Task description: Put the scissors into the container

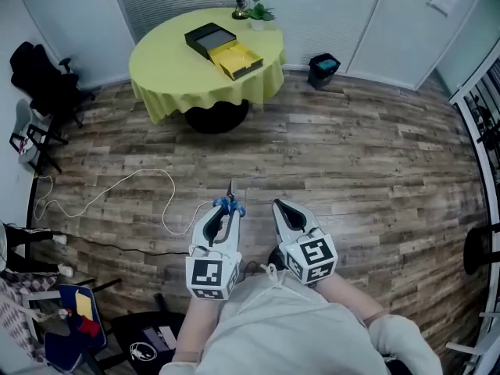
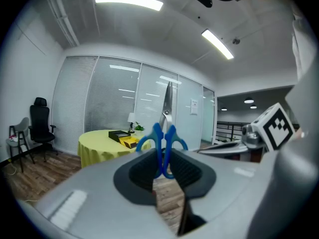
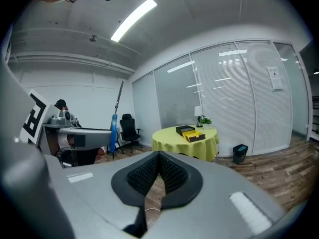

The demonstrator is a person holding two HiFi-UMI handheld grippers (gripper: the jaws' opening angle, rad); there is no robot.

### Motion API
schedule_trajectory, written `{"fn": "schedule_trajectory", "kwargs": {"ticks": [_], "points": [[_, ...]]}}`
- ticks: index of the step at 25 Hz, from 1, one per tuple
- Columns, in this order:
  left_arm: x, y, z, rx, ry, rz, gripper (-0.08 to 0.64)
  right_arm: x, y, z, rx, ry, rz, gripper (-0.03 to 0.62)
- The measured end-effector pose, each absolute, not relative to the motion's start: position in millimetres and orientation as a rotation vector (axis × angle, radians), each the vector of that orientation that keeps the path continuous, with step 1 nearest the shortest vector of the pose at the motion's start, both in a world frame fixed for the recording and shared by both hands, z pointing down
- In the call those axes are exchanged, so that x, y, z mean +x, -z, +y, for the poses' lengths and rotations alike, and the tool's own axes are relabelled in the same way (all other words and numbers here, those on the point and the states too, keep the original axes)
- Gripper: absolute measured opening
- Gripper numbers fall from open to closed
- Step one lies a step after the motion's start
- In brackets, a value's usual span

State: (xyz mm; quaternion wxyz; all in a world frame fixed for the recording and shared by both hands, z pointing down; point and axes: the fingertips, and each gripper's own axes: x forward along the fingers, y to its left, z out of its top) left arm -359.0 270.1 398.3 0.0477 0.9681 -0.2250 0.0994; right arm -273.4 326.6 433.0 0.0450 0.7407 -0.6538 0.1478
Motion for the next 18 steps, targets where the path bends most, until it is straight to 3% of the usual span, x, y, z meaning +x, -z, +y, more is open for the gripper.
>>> {"fn": "schedule_trajectory", "kwargs": {"ticks": [18], "points": [[-165,-395,225,2.856,-0.298,-0.993,0.081,-61,-428,263,2.048,-0.449,-2.226,0.000]]}}
